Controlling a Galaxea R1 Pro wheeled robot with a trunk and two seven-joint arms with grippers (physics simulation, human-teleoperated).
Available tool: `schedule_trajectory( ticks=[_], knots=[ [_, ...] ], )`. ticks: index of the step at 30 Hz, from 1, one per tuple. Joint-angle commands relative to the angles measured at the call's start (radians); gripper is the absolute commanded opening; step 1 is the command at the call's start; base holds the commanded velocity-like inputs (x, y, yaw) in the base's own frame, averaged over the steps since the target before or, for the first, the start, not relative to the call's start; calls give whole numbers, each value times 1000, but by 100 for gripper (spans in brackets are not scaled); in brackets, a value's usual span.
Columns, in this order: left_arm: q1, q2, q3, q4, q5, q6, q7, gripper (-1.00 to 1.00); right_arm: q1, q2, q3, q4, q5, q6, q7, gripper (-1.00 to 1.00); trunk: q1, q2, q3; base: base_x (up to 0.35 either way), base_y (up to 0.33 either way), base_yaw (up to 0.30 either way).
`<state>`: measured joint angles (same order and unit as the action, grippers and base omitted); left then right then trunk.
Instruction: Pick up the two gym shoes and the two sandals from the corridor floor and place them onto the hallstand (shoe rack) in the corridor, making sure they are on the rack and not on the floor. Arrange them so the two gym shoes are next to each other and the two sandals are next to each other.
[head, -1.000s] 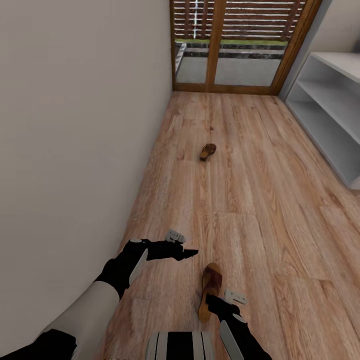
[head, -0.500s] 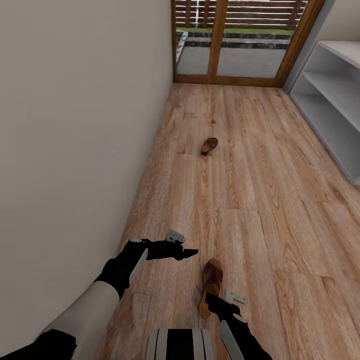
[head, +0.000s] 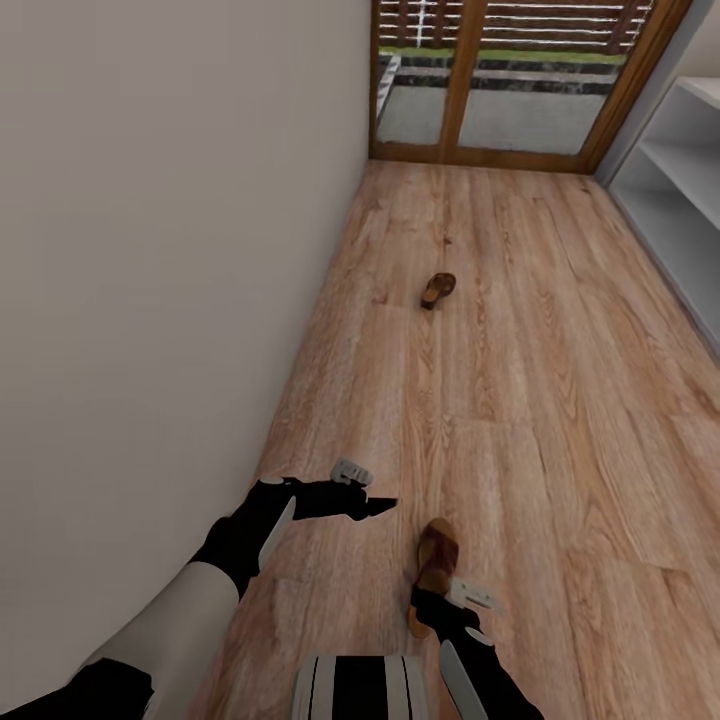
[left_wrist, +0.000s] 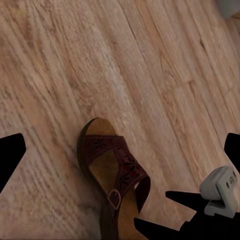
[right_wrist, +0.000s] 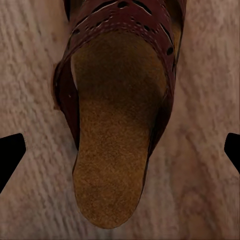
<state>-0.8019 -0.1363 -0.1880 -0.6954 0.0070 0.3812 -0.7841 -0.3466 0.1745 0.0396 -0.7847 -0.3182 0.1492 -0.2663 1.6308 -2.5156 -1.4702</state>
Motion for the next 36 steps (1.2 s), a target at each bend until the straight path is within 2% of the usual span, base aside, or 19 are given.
schedule_trajectory(
  ticks=[1, 6, 21, 28, 36],
  knots=[
    [0, 0, 1, -1, 1, 8, -2, 100, 0, 0, 2, -2, -5, 4, -7, 100, 0, 0, -2, 0, 0, 142],
    [0, 0, 1, -2, 2, 8, -3, 100, 0, 0, 1, -3, -5, 4, -7, 100, 2, -1, -23, 0, 0, 76],
    [0, 0, 1, -7, 2, 10, -3, 100, 0, 0, -1, -4, -5, 4, -7, 100, 2, -1, -25, 0, 0, 9],
    [0, 0, 1, -7, 2, 11, -2, 100, 0, 0, -2, -4, -6, 4, -7, 100, 2, -1, -33, 0, 0, 0],
    [0, 0, 0, -7, 2, 12, -2, 100, 0, 0, -3, -4, -6, 4, -7, 100, 6, -3, -70, 0, 0, 0]
  ],
)
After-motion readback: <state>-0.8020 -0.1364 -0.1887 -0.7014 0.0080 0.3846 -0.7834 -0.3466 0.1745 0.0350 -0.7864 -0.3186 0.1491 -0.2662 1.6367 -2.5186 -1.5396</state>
